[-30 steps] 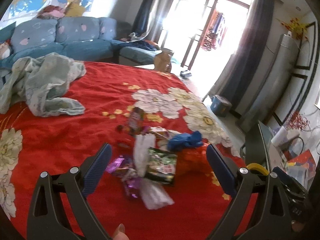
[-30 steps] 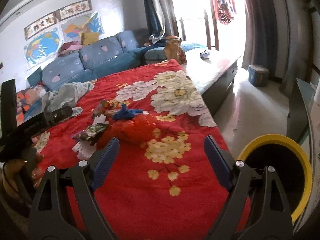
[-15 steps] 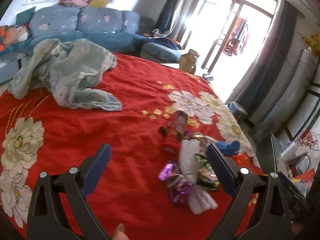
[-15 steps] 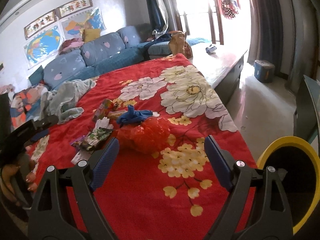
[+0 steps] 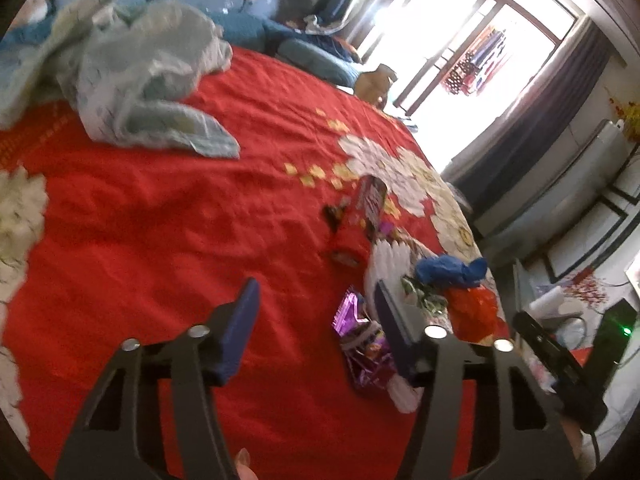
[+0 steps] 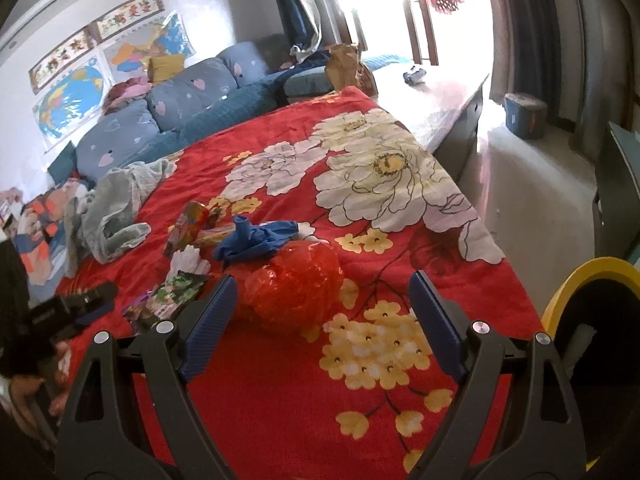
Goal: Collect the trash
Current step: 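Move both tools back toward the remaining wrappers on the bedspread, then grasp the purple candy wrapper with the left gripper while the right grasps the red plastic bag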
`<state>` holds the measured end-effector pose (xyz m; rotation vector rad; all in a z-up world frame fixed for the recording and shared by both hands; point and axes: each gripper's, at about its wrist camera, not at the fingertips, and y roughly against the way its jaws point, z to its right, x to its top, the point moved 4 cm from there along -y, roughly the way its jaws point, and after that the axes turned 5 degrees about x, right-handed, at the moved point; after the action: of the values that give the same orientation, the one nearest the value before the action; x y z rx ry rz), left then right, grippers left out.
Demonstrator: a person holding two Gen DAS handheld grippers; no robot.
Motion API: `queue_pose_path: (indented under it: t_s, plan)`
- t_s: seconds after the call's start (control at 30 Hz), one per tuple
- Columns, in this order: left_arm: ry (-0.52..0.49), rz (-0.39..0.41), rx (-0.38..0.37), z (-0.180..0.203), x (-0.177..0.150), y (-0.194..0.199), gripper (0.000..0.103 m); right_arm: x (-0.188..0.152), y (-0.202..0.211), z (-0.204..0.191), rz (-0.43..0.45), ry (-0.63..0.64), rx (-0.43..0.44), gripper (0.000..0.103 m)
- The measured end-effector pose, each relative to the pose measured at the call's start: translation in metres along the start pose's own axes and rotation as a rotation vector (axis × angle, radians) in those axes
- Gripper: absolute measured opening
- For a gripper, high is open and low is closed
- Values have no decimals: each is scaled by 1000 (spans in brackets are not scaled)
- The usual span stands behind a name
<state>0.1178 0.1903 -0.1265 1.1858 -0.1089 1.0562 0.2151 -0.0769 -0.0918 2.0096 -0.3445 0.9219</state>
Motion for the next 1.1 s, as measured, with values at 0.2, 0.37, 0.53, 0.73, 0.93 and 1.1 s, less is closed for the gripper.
queue_pose_path:
  t_s: [0.2, 0.37, 0.53, 0.73, 0.93, 1.1]
  plan:
    - [8, -48, -43, 5, -9, -17, 43, 4, -20, 7, -36, -65, 33, 79]
    - [19, -69, -76, 5, -14, -28, 31, 1, -38, 7, -88, -100, 97, 77]
    - [17, -80, -118, 9, -17, -32, 24, -12, -48, -2, -156, -101, 185, 36]
    - [-18, -81, -152, 18, -17, -30, 14, -18, -28, -10, -130, -48, 180, 18]
    - [-50, -59, -185, 29, -14, -19, 11, -22, -3, -5, -109, -13, 147, 17]
    - [-94, -26, -215, 47, -11, -3, 11, -24, 16, 3, -78, 13, 112, 17]
